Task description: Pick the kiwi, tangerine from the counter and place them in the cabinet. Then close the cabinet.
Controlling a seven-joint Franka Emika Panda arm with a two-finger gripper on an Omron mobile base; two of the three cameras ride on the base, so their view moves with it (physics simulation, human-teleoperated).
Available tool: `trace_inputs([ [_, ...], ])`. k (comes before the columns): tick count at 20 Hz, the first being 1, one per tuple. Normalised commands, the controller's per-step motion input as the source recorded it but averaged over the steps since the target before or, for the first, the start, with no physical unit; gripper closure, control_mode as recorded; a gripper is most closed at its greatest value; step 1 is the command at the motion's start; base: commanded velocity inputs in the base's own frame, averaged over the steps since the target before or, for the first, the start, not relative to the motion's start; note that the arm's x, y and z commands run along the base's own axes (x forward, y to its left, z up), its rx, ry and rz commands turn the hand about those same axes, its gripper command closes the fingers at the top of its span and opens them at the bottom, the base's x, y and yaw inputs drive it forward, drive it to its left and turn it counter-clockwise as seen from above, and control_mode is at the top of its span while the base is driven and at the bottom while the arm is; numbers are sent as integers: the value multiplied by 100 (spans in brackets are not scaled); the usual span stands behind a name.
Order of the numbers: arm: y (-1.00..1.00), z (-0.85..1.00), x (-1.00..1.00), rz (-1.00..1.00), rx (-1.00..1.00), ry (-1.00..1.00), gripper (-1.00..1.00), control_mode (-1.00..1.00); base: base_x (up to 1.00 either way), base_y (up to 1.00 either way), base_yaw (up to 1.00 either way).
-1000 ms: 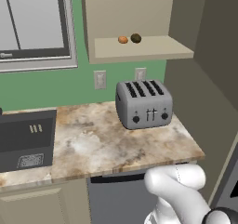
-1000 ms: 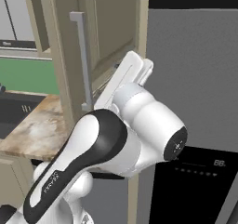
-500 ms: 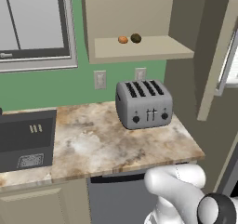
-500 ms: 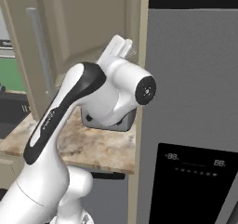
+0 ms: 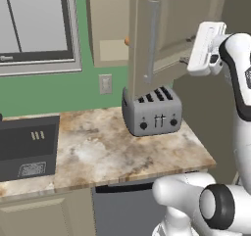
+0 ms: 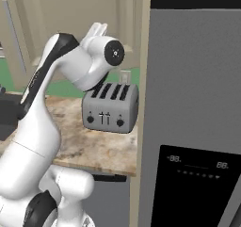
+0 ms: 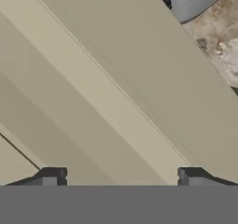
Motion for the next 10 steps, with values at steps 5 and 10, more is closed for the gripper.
trace_inputs([
  [5,37,-15,100,0,-5,20,-100,-100,0,0,0],
  [10,10,-38,100,0,0,14,-100,-100,0,0,0],
])
